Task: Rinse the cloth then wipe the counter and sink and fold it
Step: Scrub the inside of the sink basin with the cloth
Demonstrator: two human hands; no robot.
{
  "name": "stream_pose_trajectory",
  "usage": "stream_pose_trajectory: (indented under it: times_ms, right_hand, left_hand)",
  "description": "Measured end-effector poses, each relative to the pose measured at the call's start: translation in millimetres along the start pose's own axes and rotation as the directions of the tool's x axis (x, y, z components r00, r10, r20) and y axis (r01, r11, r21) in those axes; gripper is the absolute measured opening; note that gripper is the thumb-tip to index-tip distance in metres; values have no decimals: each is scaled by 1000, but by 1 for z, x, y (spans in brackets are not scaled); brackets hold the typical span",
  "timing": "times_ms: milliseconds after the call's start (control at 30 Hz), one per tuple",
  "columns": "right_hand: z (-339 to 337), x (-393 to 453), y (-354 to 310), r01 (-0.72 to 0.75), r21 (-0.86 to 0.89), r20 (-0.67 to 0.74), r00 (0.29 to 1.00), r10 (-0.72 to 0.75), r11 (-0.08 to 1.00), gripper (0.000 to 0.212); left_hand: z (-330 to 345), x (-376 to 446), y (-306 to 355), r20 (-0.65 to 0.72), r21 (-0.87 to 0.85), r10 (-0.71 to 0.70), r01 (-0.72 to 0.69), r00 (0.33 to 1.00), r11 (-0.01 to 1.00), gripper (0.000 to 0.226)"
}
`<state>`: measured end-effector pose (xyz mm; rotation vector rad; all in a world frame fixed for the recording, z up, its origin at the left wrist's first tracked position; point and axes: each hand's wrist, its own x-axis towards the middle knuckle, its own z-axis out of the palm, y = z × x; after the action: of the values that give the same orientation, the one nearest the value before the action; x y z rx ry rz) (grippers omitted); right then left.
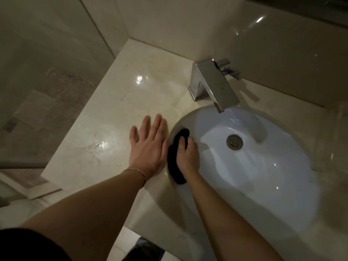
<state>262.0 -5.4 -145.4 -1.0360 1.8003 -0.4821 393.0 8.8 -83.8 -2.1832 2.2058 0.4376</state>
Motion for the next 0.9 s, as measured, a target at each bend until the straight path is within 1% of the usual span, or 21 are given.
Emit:
stream_pose_trajectory:
  times_ms: [67, 233, 367, 567, 667, 700, 767, 833, 900]
  right_hand:
    - [-4, -7, 4, 5, -39, 36, 999, -3, 999, 50]
    - [-12, -23, 22, 69, -125, 120, 991, -54, 990, 41]
    - [-15, -29, 31, 80, -178, 124, 991, -58, 981, 40]
    - [-20, -34, 32, 84, -197, 138, 989, -57, 977, 39]
    - [-15, -32, 31, 67, -191, 95, 994, -50, 979, 40]
    - [-10, -29, 26, 68, -161, 63, 996, -59, 985, 42]
    - [1, -18, 10, 67, -1, -26, 997, -67, 998, 43]
    - [7, -6, -13, 42, 204, -92, 995, -24, 978, 40]
    - [6, 5, -25, -6, 327, -97, 994, 40, 945, 40]
  left_hand:
    - [-1, 0, 0, 0, -7, 3, -3, 1000, 1000, 64]
    - [0, 0, -1, -13, -18, 7, -7, 1000, 1000, 64]
    - [-1, 0, -1, -13, -26, 10, -11, 1000, 1000, 64]
    - [-3, -1, 0, -12, -32, 14, -14, 1000, 999, 64]
    - [-2, -1, 1, -8, -26, 9, -9, 1000, 1000, 64]
    - [-1, 0, 1, -8, -20, 5, -5, 1000, 1000, 64]
    - [-1, 0, 1, -9, -15, 3, -3, 1000, 1000, 64]
    - [0, 0, 0, -8, -11, 3, -3, 1000, 1000, 64]
    - [0, 0, 0, -4, -7, 6, -6, 1000, 1000, 64]
